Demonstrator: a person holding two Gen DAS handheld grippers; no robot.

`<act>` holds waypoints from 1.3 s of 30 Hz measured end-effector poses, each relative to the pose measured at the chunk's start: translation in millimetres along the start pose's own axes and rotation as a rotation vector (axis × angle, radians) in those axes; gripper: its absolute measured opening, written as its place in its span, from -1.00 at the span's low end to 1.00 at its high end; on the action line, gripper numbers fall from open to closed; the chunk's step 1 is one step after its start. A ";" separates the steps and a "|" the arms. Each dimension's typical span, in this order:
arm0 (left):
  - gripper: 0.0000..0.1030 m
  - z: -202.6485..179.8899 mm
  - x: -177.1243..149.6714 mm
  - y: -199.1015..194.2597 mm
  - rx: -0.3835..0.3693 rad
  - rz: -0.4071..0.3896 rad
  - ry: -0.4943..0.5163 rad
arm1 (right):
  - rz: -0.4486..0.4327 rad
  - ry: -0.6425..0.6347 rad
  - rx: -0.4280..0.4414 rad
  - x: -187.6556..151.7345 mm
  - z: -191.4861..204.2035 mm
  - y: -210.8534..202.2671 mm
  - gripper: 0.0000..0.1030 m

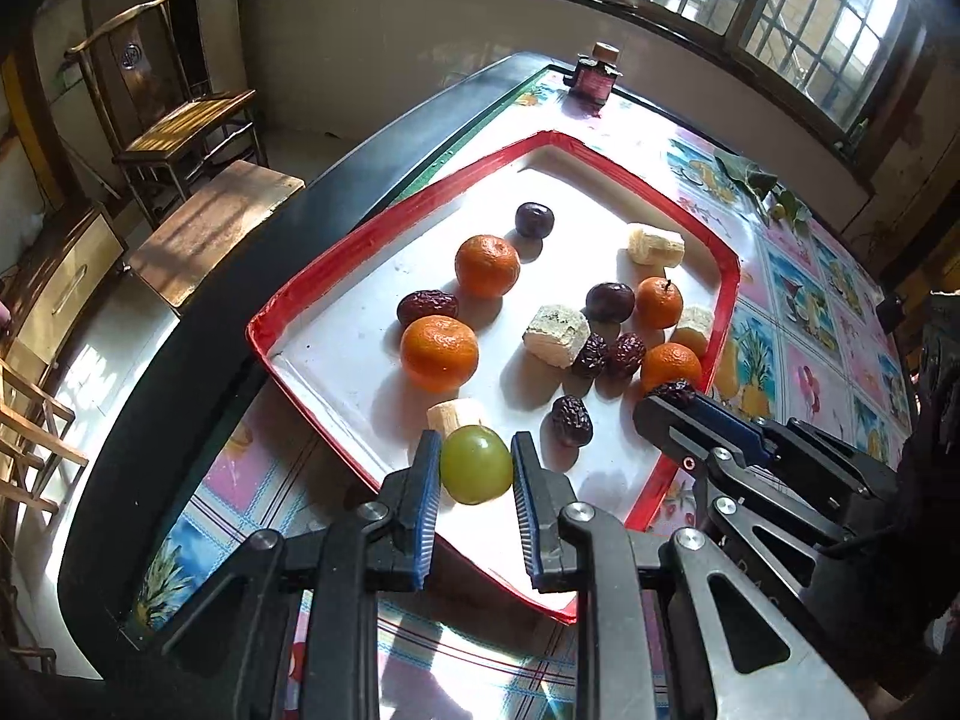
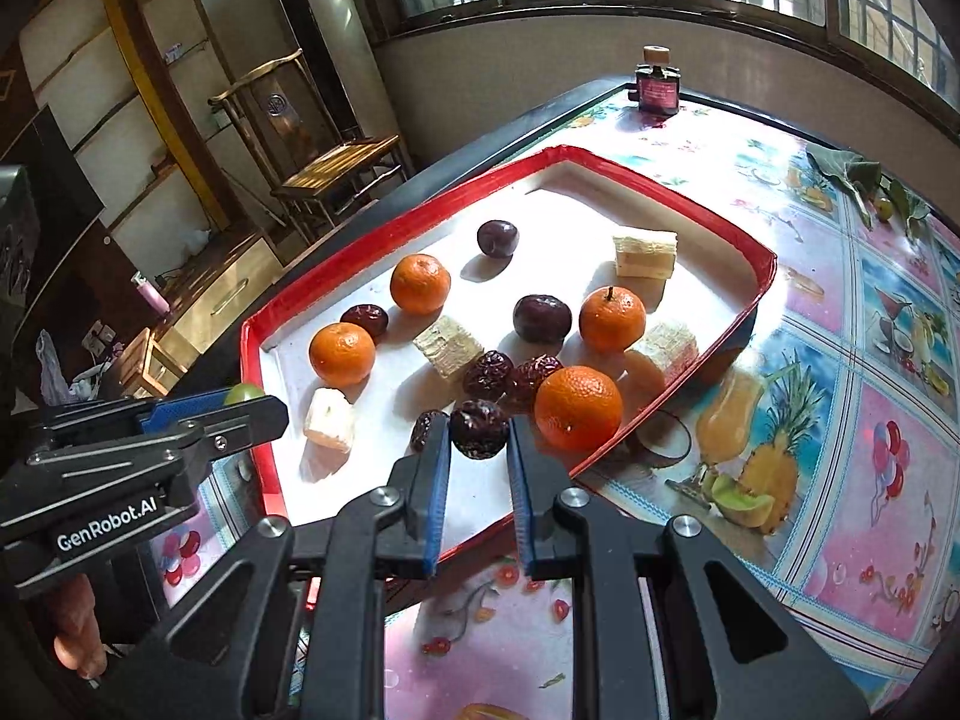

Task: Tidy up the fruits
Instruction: 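Lower the grape and plum into the tray and open both grippers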

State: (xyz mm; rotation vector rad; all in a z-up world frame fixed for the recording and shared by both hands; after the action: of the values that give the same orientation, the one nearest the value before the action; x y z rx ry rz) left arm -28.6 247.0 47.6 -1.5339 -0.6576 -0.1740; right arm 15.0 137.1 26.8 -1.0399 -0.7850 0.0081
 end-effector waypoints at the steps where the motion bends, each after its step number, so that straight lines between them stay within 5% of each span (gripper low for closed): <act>1: -0.57 -3.8 0.0 2.4 -0.004 0.003 0.008 | 0.006 -0.003 -0.006 0.5 0.1 2.7 -0.59; 17: -0.59 -16.0 3.6 15.7 0.014 0.000 0.054 | 0.048 0.014 -0.015 4.5 -9.7 19.2 -0.59; 30: -0.39 -19.3 1.3 13.8 0.026 -0.029 0.091 | 0.072 0.015 -0.001 9.6 -14.1 23.5 -0.59; 39: 0.28 -10.3 2.7 14.1 0.049 -0.039 0.072 | 0.076 0.027 -0.003 12.3 -18.7 21.1 -0.59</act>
State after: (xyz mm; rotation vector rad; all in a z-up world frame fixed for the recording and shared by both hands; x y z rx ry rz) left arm -16.4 238.9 37.8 -1.4615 -0.6306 -0.2397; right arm 42.3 138.4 12.6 -1.0703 -0.7209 0.0575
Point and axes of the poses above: each gripper's, at about its wrist camera, not at the fingertips, and y roughly the way its jaws point, z to its left, x to its top, the point moved 1 cm from there along y, roughly the way its jaws point, and after that the axes turned 7 degrees about y, right-handed, at the moved point
